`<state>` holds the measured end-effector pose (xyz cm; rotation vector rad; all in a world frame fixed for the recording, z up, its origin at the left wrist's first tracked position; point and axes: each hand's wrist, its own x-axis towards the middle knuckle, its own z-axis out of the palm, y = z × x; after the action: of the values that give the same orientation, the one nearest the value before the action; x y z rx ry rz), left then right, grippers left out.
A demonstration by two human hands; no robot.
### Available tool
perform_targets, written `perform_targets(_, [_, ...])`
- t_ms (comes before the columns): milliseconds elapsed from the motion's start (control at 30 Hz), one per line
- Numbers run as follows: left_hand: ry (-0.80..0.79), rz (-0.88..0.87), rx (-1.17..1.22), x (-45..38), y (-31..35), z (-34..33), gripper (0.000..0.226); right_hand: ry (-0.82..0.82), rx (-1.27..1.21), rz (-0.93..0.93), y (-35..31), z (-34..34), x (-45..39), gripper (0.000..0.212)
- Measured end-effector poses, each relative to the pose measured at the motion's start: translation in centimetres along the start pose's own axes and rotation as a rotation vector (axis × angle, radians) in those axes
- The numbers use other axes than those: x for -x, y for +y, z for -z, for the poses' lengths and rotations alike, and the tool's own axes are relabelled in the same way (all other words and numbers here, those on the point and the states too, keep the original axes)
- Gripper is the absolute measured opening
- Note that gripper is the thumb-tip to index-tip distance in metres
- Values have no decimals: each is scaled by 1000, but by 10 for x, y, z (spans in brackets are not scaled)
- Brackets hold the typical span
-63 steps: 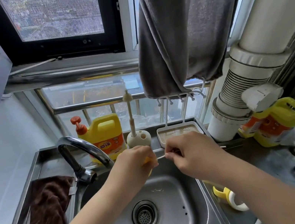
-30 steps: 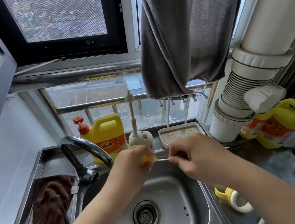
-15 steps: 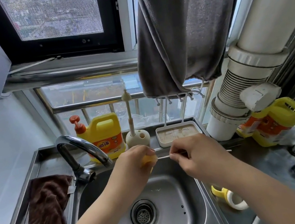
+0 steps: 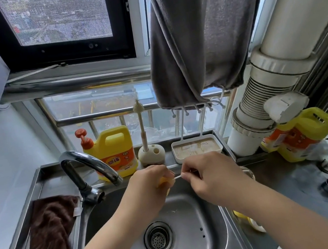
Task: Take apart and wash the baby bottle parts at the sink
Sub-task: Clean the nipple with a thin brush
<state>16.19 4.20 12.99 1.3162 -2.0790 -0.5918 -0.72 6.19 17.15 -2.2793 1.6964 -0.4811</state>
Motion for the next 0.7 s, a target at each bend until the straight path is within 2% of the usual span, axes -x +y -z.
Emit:
perform_targets(133, [-80, -32, 3, 0, -4, -7, 16, -53, -11, 1, 2, -12, 8, 13])
perform_targets(367, [-129, 188, 119, -5, -20, -36, 29, -78, 34, -161, 33, -20, 21, 17])
perform_targets(500, [-170, 549, 508, -3, -30, -71, 42, -58, -102, -300, 53, -32, 46, 17])
perform_targets(600, [-225, 796, 809, 2, -35, -104, 39, -27, -203, -433, 71, -40, 70, 14])
perform_targets(700, [-365, 902, 982, 7, -23, -138, 25, 8, -296, -580, 95, -53, 95, 10])
